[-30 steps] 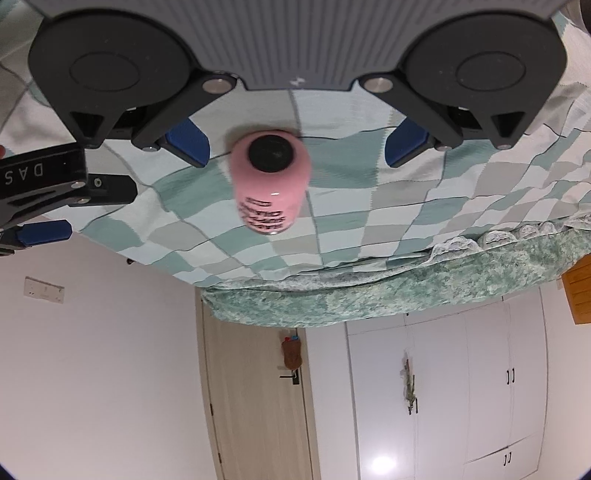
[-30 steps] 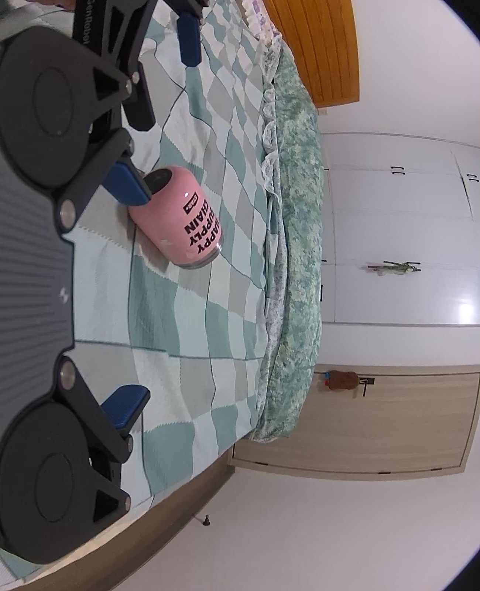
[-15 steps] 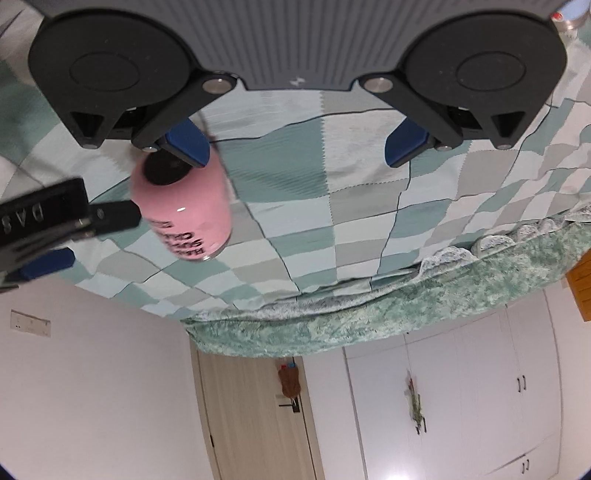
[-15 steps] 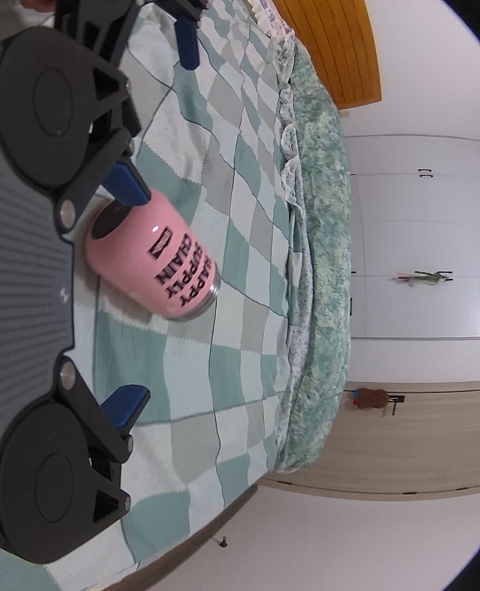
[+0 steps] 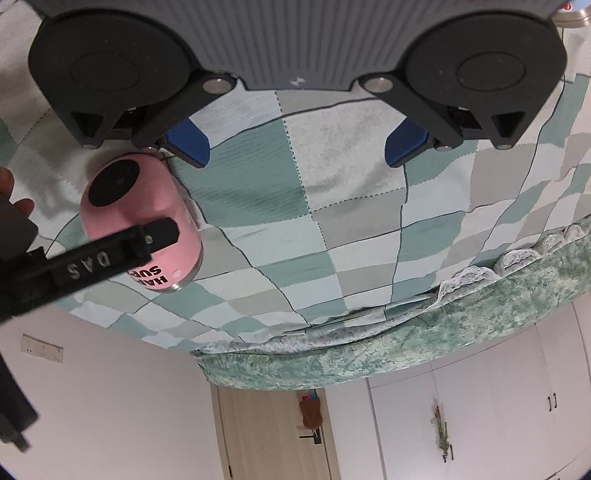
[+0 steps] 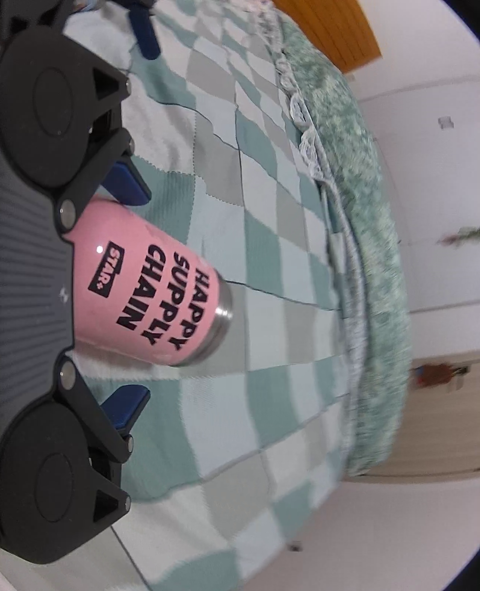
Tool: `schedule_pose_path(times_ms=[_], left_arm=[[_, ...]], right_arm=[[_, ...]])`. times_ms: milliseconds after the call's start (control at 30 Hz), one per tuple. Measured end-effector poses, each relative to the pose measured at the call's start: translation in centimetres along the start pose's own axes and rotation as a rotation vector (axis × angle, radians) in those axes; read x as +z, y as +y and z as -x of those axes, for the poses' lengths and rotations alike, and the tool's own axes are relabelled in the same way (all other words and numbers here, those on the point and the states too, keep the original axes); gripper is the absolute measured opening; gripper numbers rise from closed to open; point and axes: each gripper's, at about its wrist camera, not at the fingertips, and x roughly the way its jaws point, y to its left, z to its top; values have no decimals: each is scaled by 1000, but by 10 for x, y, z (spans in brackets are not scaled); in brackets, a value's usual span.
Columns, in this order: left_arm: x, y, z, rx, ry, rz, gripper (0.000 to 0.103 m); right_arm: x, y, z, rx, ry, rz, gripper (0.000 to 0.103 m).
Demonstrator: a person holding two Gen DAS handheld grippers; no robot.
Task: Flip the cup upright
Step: 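Grasp the lying pink cup around its body with the right gripper and lift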
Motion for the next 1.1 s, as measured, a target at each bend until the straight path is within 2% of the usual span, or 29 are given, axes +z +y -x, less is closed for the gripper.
schedule_pose_path(times_ms=[67, 133, 500, 900, 1100], left_arm=[[0, 1, -2, -9, 3, 7, 103], [1, 3, -1, -18, 2, 14, 103], [8, -4, 32, -14, -33, 12, 103], [4, -14, 113, -6, -57, 30, 103], [-24, -12, 161, 5, -37, 64, 103]], right_arm=[[1, -1, -8, 10, 33, -35, 101], [2, -4, -11, 35, 57, -85, 90], [-8, -13, 20, 77, 38, -191, 86], [-33, 12, 111, 141, -17, -160, 83], [-68, 35, 154, 187, -29, -129, 79]])
